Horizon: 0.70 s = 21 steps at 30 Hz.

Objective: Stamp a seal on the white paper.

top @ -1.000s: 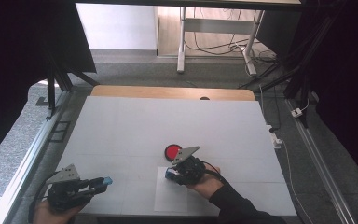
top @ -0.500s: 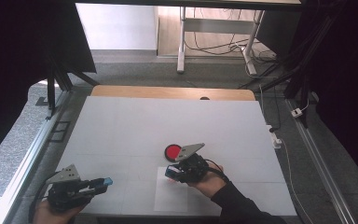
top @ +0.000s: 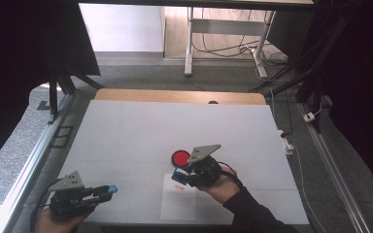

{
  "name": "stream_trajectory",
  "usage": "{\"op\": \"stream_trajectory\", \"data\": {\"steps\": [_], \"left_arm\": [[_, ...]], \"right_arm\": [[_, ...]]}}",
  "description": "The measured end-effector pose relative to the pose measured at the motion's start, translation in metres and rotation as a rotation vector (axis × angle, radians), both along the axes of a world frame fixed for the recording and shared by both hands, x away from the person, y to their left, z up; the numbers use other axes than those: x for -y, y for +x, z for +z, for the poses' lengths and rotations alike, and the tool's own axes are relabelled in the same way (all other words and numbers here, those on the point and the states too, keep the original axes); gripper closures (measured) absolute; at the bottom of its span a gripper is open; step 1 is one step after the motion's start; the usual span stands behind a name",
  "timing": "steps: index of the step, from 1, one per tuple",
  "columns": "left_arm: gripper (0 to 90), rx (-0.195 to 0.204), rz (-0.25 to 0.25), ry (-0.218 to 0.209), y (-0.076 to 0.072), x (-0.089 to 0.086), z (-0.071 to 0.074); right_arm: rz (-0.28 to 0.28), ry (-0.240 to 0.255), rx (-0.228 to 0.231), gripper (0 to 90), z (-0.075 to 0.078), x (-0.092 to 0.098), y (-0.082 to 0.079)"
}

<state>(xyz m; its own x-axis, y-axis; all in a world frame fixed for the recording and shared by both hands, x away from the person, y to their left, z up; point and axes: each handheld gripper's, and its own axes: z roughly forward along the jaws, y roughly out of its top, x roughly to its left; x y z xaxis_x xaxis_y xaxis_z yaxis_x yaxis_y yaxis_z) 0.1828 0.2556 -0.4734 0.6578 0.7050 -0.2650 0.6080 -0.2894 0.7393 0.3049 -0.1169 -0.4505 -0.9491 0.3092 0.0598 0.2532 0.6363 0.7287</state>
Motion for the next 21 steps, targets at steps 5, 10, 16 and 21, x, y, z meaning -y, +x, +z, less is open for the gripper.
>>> {"op": "stream_trajectory", "data": {"steps": [5, 10, 16, 21], "left_arm": [[68.2, 0.008, -0.007, 0.003, 0.0, 0.001, 0.001], [68.2, 0.017, -0.014, 0.01, 0.0, 0.003, 0.002], [68.2, 0.02, -0.016, 0.009, 0.0, 0.003, 0.002], [68.1, 0.019, -0.017, 0.008, 0.0, 0.003, 0.002]], "right_arm": [[0.01, 0.026, 0.017, 70.5, 0.007, 0.002, -0.002], [0.028, 0.035, 0.035, 70.5, 0.012, 0.003, -0.004], [0.028, 0.055, 0.033, 70.5, 0.017, 0.004, -0.005], [0.024, 0.078, 0.035, 70.5, 0.023, 0.007, -0.007]]}}
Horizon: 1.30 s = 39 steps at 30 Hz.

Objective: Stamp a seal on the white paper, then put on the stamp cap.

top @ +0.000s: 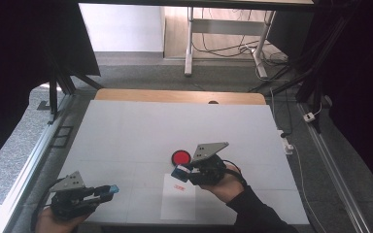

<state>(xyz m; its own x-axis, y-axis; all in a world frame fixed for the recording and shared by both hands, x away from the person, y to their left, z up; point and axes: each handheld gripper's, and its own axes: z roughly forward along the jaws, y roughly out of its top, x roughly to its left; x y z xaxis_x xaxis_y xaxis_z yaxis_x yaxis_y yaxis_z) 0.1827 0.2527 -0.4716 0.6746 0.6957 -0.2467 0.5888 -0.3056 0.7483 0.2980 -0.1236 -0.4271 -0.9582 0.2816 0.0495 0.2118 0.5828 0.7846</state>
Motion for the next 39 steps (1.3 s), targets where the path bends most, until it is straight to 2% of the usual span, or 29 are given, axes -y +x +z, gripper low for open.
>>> {"op": "stream_trajectory", "data": {"steps": [10, 15, 23, 28, 39], "left_arm": [[68.2, 0.002, -0.009, 0.01, 0.001, 0.003, 0.003], [68.2, 0.032, -0.042, 0.002, 0.002, 0.006, 0.006], [68.2, 0.024, -0.085, -0.017, 0.01, 0.016, 0.01], [68.2, 0.023, -0.125, -0.029, 0.016, 0.021, 0.011], [68.2, 0.064, -0.238, -0.043, 0.031, 0.034, 0.014]], "right_arm": [[0.009, 0.021, -0.006, 70.5, 0.006, 0.002, -0.001], [0.012, 0.031, -0.008, 70.5, 0.009, 0.002, -0.001], [0.016, 0.046, -0.011, 70.5, 0.013, 0.002, -0.002], [0.021, 0.053, -0.014, 70.5, 0.015, 0.003, -0.002], [0.039, 0.066, -0.018, 70.5, 0.02, 0.002, -0.003]]}}
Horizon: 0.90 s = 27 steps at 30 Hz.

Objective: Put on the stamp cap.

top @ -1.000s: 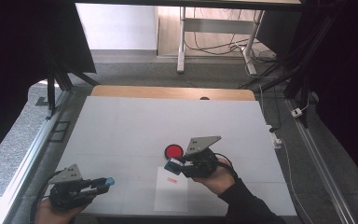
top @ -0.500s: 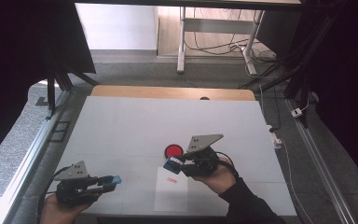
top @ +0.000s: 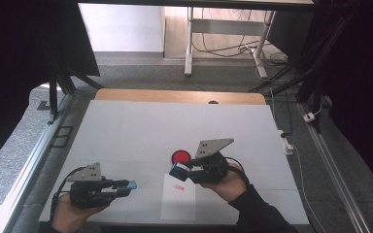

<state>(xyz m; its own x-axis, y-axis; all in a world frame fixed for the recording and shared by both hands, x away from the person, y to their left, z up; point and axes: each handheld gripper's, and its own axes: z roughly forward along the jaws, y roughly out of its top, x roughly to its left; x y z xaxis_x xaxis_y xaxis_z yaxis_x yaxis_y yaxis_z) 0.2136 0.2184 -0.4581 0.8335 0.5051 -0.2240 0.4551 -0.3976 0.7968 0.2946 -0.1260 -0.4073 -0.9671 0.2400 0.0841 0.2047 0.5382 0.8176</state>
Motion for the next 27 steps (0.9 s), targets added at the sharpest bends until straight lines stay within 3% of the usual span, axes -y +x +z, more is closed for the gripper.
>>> {"op": "stream_trajectory", "data": {"steps": [4, 11, 18, 27], "left_arm": [[68.2, 0.011, -0.045, 0.009, 0.008, 0.008, 0.0], [68.2, -0.015, -0.136, -0.02, 0.023, 0.025, -0.001], [68.2, -0.006, -0.19, -0.045, 0.038, 0.039, 0.0], [68.2, 0.011, -0.264, -0.047, 0.052, 0.057, -0.001]], "right_arm": [[0.005, 0.005, -0.001, 70.5, 0.001, 0.0, 0.0], [0.015, 0.026, -0.008, 70.5, 0.004, 0.0, -0.002], [0.032, 0.035, 0.002, 70.5, 0.008, 0.0, -0.004], [0.04, 0.049, 0.004, 70.5, 0.012, 0.003, -0.004]]}}
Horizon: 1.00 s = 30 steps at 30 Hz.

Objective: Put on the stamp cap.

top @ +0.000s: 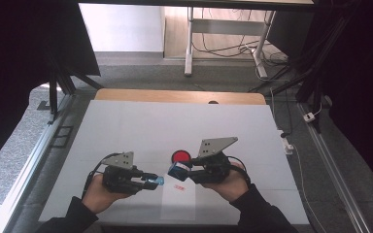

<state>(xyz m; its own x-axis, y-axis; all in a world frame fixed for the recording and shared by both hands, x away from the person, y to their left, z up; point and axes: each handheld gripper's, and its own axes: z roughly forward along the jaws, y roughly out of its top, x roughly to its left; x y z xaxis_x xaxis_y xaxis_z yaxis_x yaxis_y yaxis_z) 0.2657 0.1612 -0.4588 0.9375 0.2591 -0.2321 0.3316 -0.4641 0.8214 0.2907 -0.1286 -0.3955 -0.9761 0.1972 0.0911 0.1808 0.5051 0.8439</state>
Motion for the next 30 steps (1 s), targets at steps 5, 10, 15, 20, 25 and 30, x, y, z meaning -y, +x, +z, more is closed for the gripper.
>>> {"op": "stream_trajectory", "data": {"steps": [5, 10, 15, 20, 25, 30], "left_arm": [[68.3, 0.003, -0.044, -0.02, 0.005, 0.007, 0.001], [68.4, 0.015, -0.091, -0.03, 0.01, 0.015, 0.002], [68.4, 0.032, -0.131, -0.027, 0.014, 0.022, 0.002], [68.5, 0.035, -0.17, -0.037, 0.018, 0.029, 0.003], [68.5, 0.035, -0.194, -0.035, 0.021, 0.035, 0.003], [68.6, 0.037, -0.213, -0.054, 0.022, 0.036, 0.003]], "right_arm": [[0.011, 0.008, -0.002, 70.6, 0.001, 0.0, -0.001], [0.028, 0.018, 0.001, 70.6, 0.003, -0.001, -0.003], [0.044, 0.027, -0.008, 70.6, 0.003, -0.002, -0.004], [0.061, 0.029, -0.011, 70.6, 0.002, -0.003, -0.005], [0.075, 0.035, -0.011, 70.6, 0.001, -0.004, -0.006], [0.084, 0.034, -0.015, 70.6, 0.001, -0.005, -0.007]]}}
